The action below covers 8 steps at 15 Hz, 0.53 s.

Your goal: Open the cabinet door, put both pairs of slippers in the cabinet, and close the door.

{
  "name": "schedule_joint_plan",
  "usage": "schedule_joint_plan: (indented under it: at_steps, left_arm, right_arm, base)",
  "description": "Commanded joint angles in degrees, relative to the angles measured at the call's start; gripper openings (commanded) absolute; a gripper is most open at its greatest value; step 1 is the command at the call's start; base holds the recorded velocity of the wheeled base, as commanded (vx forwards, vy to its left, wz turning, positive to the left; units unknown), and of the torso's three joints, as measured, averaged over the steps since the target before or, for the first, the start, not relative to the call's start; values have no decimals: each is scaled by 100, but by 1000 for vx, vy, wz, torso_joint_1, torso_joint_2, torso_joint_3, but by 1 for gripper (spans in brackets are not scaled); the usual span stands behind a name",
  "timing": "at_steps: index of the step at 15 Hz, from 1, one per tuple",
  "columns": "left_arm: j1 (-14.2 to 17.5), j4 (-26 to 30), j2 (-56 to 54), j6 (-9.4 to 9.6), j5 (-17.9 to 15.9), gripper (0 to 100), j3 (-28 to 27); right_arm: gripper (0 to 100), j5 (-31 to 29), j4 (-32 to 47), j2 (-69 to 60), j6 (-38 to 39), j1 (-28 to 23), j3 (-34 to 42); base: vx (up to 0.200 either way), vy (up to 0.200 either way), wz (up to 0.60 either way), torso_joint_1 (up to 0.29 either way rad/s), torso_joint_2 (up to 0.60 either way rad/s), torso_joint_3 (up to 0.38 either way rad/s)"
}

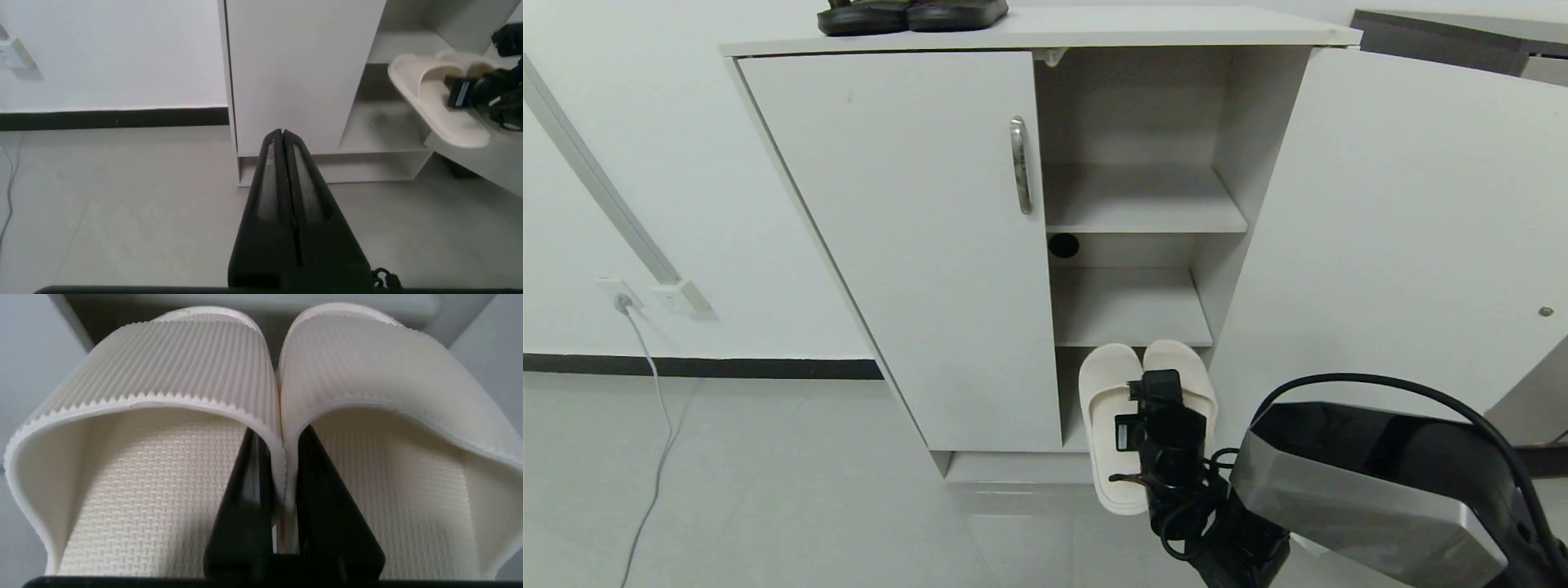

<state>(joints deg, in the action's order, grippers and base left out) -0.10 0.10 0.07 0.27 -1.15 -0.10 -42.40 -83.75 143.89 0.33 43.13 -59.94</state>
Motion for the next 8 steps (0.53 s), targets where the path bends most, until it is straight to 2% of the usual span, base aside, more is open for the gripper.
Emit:
schedule_joint_plan:
  at_steps: [1, 8]
  left_arm:
    - [1, -1, 10, 0, 0, 0, 1]
    - [1, -1, 10, 0, 0, 0, 1]
  right_arm:
    - [0, 4, -440, 254, -314, -77, 0]
    - [0, 12, -440, 263, -314, -94, -18]
  base:
    - [0, 0, 0, 0, 0, 0]
    - [0, 0, 0, 0, 0, 0]
